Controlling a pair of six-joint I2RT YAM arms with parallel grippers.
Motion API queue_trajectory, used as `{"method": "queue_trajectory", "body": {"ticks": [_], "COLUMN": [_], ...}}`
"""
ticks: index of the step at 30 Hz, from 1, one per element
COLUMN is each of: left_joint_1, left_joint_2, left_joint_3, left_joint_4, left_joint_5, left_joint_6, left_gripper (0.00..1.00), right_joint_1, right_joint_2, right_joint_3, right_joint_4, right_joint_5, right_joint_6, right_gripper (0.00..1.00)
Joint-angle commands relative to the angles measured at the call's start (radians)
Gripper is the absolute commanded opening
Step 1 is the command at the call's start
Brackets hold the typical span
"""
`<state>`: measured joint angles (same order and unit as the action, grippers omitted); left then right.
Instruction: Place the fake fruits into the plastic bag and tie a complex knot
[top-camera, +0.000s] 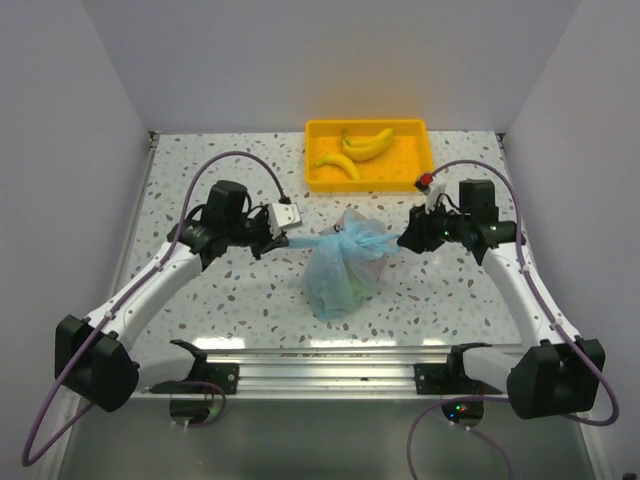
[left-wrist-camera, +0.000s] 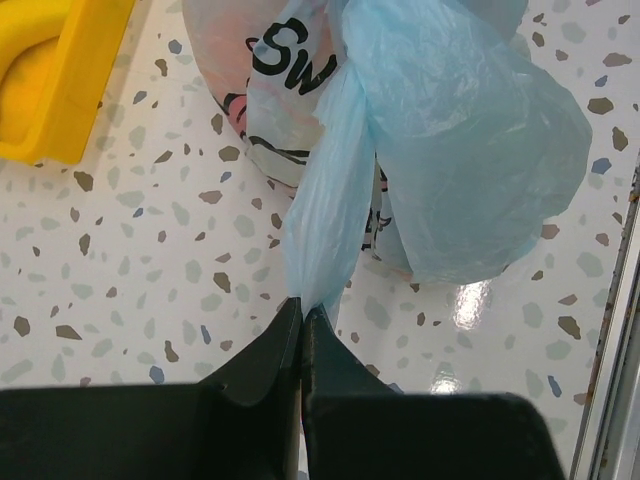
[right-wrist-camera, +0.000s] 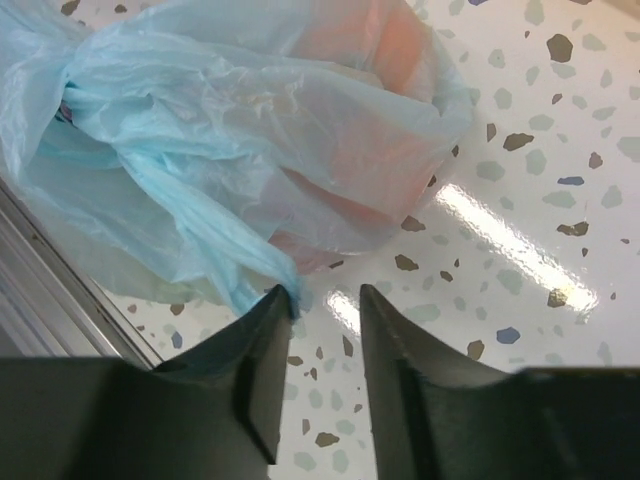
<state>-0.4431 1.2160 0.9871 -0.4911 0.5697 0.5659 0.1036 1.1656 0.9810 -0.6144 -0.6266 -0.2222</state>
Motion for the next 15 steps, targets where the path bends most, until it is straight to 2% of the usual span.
{"method": "queue_trajectory", "body": {"ticks": [1,13,14,15], "left_joint_1": [0.015,0.014,0.014,0.014], "left_joint_2": [-0.004,0.01,0.01,0.01], "left_joint_3": [0.038,0.035,0.033,0.035], "left_joint_4": [-0.001,0.036,0.037,0.033], "left_joint_5": [0.033,0.075,0.078,0.09], "left_joint_6": [-0.063,-0.184,-0.193,-0.205], "left_gripper": [0.0,0.01,0.04,0.09], "right_joint_1": [0.013,0.094,0.103,0.104], "right_joint_2": [-0.003,0.0,0.0,0.002], "right_joint_3": [-0.015,-0.082,-0.087,-0.091], "right_joint_4": [0.122,0.195,0.203,0.211], "right_joint_5": [0.036,0.056,0.065,0.079], "right_joint_6": [0.083,0.098,0.096,0.098], "right_gripper": [0.41,0.48,0.47,0.36]}}
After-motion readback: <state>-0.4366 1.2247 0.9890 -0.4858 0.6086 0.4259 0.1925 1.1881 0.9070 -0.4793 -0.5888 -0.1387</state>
